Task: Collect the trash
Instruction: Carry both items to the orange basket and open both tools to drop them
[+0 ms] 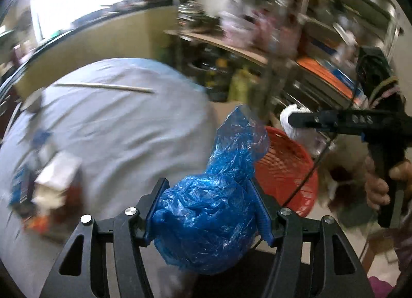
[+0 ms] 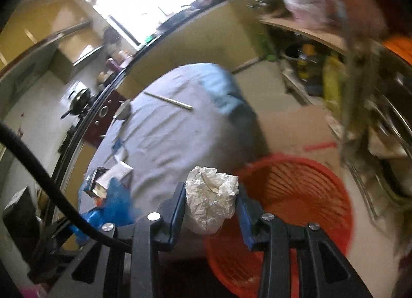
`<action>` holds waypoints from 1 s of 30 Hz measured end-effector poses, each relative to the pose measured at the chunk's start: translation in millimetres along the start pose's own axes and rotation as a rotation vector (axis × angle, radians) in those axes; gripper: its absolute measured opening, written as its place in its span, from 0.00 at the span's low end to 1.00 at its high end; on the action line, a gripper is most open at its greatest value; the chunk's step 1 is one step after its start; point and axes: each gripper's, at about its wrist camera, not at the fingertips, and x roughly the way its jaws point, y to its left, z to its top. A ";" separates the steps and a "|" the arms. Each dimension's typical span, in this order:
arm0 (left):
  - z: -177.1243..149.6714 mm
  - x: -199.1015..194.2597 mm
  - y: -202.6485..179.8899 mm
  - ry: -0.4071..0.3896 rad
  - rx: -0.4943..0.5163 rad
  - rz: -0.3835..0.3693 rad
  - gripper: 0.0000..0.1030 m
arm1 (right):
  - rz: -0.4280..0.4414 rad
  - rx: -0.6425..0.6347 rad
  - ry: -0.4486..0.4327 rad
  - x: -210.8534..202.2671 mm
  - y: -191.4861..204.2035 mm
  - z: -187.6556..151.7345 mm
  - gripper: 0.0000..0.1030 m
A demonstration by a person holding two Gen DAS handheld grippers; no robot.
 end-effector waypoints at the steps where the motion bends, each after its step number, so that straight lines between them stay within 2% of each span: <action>1: 1.7 10.8 -9.7 0.016 0.014 -0.011 0.63 | -0.018 0.020 -0.002 -5.8 -13.2 -6.0 0.41; 4: 5.6 41.7 -37.0 0.063 0.061 -0.045 0.63 | -0.042 0.063 -0.003 -12.9 -36.5 -15.5 0.46; 6: 7.2 59.8 -47.5 0.098 0.086 -0.042 0.63 | -0.071 0.081 0.007 -13.7 -47.6 -18.6 0.60; 9: 8.8 66.2 -54.1 0.107 0.087 -0.022 0.66 | -0.065 0.095 -0.004 -18.8 -57.1 -18.6 0.65; 12: 9.7 57.6 -47.3 0.085 0.099 0.044 0.68 | -0.044 0.095 -0.035 -21.5 -55.1 -13.7 0.68; 16: 12.6 31.3 -34.0 0.017 0.092 0.160 0.73 | -0.046 0.049 -0.060 -20.6 -34.3 -9.1 0.68; 20: 9.7 2.9 -11.4 -0.025 0.061 0.267 0.74 | -0.028 0.004 -0.062 -12.6 -4.4 -4.3 0.68; 23: 1.2 -18.5 17.7 -0.048 -0.001 0.318 0.74 | -0.010 -0.045 -0.048 -2.6 23.8 0.3 0.68; 30: -53.5 -82.6 105.3 -0.091 -0.229 0.414 0.76 | 0.054 -0.160 0.017 34.4 97.8 8.9 0.68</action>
